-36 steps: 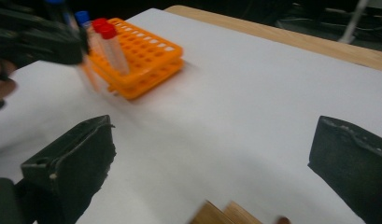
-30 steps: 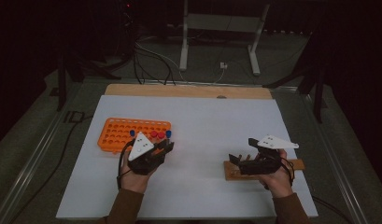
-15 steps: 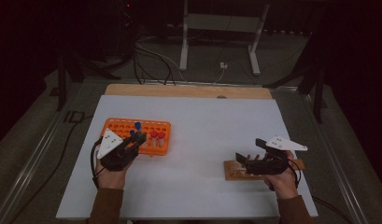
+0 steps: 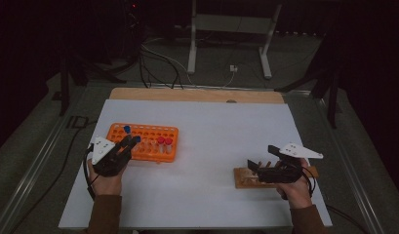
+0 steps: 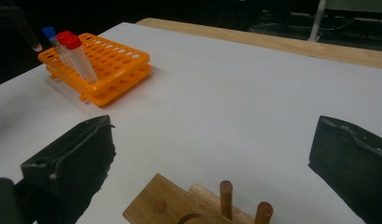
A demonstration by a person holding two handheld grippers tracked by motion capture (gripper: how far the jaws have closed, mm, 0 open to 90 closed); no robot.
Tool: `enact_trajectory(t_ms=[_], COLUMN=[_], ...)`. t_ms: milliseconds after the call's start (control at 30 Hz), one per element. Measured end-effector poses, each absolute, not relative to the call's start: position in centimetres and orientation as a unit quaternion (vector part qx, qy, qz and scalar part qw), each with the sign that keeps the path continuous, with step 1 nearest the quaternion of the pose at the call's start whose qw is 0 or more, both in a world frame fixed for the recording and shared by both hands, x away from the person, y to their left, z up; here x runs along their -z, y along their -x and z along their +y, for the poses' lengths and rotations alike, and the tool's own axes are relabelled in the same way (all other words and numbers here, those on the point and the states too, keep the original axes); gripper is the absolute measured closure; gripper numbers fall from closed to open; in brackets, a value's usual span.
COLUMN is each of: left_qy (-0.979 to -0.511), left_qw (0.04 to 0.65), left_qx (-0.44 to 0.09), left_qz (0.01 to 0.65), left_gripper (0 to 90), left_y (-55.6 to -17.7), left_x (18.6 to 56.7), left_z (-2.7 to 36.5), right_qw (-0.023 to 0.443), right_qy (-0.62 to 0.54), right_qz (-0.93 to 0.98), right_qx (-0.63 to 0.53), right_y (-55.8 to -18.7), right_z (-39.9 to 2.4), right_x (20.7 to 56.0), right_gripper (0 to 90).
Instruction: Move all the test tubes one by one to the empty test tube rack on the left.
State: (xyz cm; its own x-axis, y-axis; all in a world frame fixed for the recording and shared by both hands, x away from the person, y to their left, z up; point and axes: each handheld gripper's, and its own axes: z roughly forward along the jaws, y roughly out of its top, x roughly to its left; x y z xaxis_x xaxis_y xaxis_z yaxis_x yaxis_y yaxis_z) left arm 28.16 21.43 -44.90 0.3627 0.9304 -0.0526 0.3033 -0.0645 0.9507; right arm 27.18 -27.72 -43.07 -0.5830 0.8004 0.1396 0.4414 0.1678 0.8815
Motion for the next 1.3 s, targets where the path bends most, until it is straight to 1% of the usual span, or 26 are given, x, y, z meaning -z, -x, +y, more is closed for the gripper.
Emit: enact_trajectory(t_ms=[167,400,700,867,1033,1300], left_qy=[-0.654,-0.659,-0.653,-0.667,-0.693,-0.708], left_qw=[0.489,0.468,0.461,0.445,0.411,0.397], left_qx=[-0.327,-0.331,-0.318,-0.308,-0.301,-0.291], left_qz=[0.476,0.487,0.510,0.513,0.510,0.506], left_gripper=[77.2,77.3,77.2,77.2,77.5,78.3], left_y=[-28.8,-29.9,-30.6,-30.9,-31.2,-31.0], left_x=[45.2,46.0,47.9,48.9,49.8,50.1], left_z=[21.6,21.5,21.6,21.4,21.1,20.9], right_qw=[0.183,0.181,0.180,0.179,0.179,0.179], right_qy=[-0.418,-0.417,-0.417,-0.416,-0.414,-0.410], right_qz=[0.742,0.743,0.744,0.745,0.746,0.748], right_qx=[-0.491,-0.491,-0.490,-0.490,-0.490,-0.490], right_y=[-27.2,-27.2,-27.2,-27.2,-27.2,-27.1], right_z=[-27.7,-27.6,-27.6,-27.5,-27.4,-27.3], right_x=[43.1,43.2,43.3,43.4,43.4,43.4], right_gripper=[0.2,0.2,0.2,0.2,0.2,0.2])
